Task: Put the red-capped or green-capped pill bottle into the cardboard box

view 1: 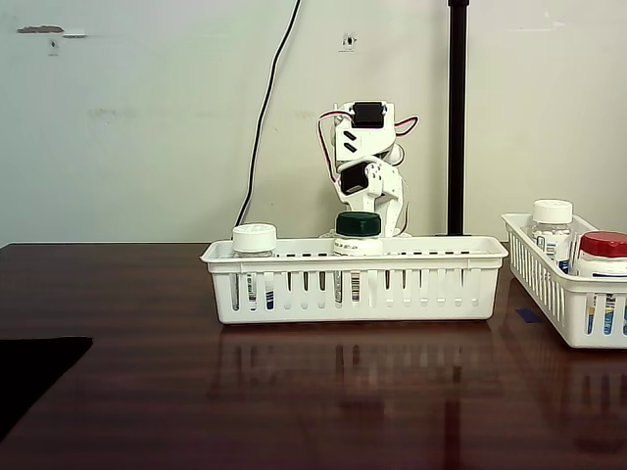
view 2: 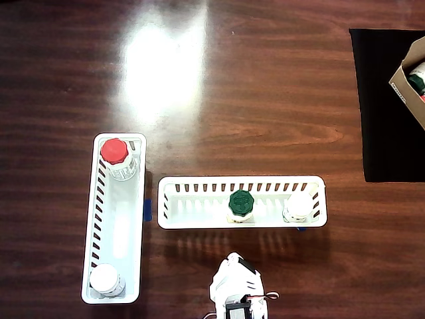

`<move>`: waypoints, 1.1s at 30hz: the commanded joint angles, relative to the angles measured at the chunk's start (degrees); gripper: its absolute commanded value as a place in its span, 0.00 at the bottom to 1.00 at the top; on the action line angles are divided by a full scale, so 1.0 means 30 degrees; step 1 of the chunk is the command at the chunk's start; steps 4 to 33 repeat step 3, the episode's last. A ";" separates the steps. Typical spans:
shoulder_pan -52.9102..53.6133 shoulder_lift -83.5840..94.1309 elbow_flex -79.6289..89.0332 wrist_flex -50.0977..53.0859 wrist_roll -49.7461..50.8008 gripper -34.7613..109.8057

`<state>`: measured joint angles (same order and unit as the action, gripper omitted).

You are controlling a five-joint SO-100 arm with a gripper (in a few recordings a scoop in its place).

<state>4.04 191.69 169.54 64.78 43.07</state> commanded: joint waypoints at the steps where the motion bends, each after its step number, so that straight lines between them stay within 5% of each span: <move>1: 0.0264 0.1699 0.0029 0.0264 0.0234 0.24; 33: 0.0264 0.1699 0.0029 0.0264 0.0234 0.24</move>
